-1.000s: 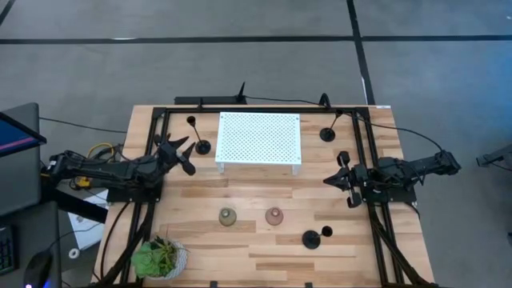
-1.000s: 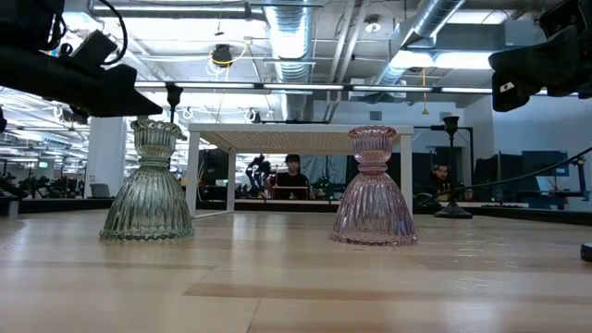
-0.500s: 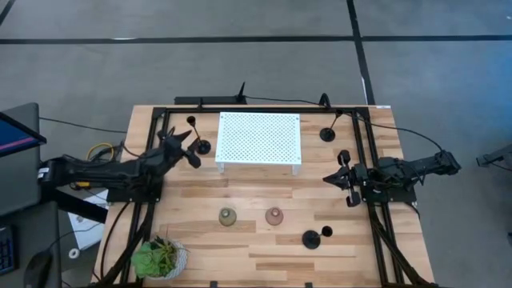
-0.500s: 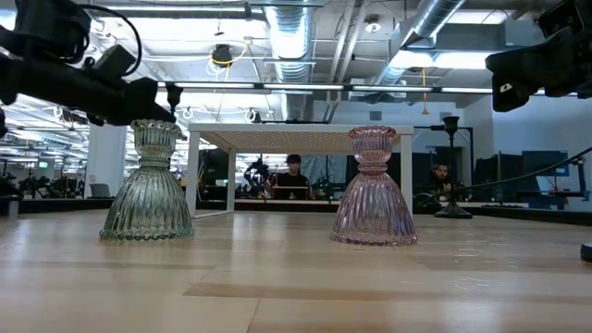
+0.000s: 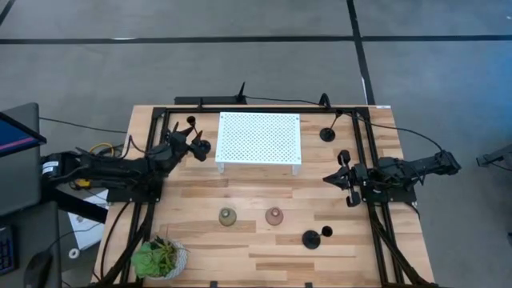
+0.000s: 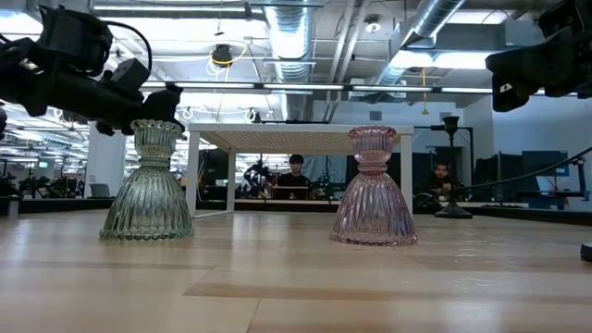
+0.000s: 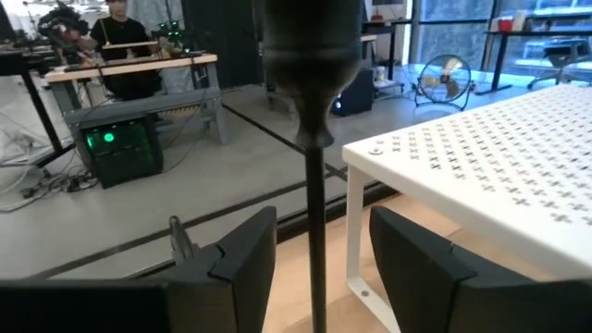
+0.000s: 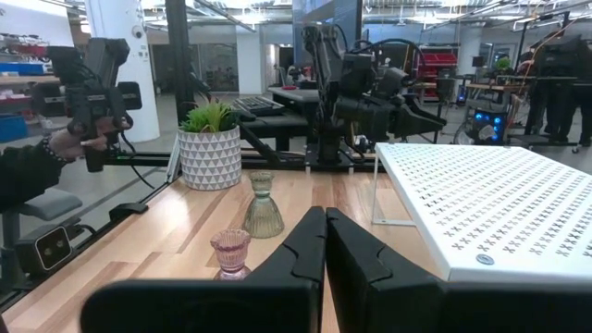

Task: Pick & Place candle stick holders
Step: Put the top left black candle holder on the shelf

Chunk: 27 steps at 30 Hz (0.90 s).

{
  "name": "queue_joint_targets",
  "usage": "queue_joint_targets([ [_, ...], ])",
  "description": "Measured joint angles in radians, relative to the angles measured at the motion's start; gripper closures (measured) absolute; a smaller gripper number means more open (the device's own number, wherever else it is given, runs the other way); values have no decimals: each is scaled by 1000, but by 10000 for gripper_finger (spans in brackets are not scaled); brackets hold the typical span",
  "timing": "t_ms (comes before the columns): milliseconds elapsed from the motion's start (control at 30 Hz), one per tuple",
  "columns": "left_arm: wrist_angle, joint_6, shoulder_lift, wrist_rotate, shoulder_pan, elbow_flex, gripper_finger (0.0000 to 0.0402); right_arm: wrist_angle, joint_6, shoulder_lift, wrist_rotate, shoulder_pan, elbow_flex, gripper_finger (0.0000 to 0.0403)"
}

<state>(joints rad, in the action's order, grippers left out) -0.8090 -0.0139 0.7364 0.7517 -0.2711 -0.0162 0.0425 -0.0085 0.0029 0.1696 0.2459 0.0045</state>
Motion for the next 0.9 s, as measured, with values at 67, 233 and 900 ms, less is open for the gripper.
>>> queue_joint_targets([
  [67, -3, 0, 17, 0, -2, 0, 237, 0, 1, 0, 0, 0, 0, 401],
  [233, -8, 5, 30, 0, -2, 0, 269, 0, 1, 0, 0, 0, 0, 401],
  [900, -18, -12, 30, 4, 18, 0, 384, 0, 1, 0, 0, 0, 0, 401],
])
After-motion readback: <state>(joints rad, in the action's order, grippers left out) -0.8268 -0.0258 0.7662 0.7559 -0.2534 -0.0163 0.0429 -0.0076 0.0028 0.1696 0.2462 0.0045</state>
